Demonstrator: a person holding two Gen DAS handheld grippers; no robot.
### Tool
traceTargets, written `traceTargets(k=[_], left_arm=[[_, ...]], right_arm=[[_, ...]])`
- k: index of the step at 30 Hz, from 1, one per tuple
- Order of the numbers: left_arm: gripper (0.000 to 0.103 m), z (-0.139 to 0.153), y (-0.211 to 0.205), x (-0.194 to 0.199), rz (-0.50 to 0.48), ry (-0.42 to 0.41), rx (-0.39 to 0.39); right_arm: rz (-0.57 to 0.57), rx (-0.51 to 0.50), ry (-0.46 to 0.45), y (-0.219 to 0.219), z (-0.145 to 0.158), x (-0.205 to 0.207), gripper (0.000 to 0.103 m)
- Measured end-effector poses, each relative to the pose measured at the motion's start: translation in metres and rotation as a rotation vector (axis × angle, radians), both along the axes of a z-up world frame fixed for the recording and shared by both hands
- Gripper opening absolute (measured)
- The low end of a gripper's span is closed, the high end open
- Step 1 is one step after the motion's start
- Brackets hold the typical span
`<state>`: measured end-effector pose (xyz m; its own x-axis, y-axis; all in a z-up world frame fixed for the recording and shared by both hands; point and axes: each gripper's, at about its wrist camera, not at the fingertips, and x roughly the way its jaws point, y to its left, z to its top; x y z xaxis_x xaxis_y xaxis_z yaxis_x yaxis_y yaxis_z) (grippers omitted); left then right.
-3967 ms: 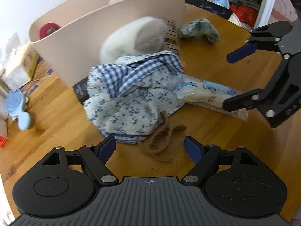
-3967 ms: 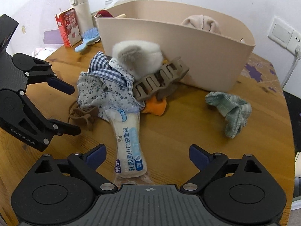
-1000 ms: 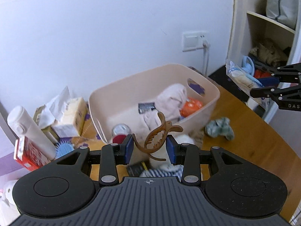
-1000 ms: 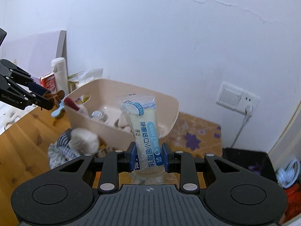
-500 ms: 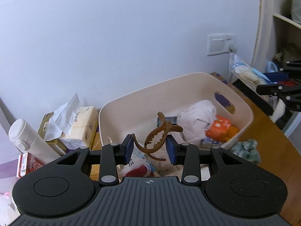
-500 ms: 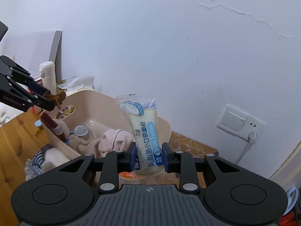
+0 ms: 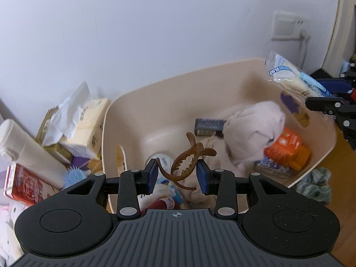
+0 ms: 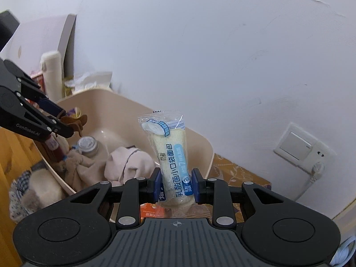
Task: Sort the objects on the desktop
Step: 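Carry the clip and packet over the beige bin and open both tools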
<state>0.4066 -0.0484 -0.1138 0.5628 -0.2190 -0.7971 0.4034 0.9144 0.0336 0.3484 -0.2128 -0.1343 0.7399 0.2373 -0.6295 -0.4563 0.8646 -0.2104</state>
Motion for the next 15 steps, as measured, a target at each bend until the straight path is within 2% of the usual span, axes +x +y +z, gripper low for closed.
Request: traceTargets(k=[7, 10, 15], left_arm=[[0.038, -0.01, -0.005, 0.007, 0.035, 0.04, 0.015], [0.039, -0.018, -0.006, 0.011, 0.024, 0.11, 0.011], [0.039, -0.02, -0.005, 0.006, 0.035, 0.116, 0.004]], right_arm=[[0.036, -0.065, 0.04, 0.019, -0.017, 0.012, 0.027], [0.048, -0.088, 0.057, 0.027, -0.023, 0.015, 0.027], [0.06, -0.099, 0.087, 0.034, -0.027, 0.019, 0.028]])
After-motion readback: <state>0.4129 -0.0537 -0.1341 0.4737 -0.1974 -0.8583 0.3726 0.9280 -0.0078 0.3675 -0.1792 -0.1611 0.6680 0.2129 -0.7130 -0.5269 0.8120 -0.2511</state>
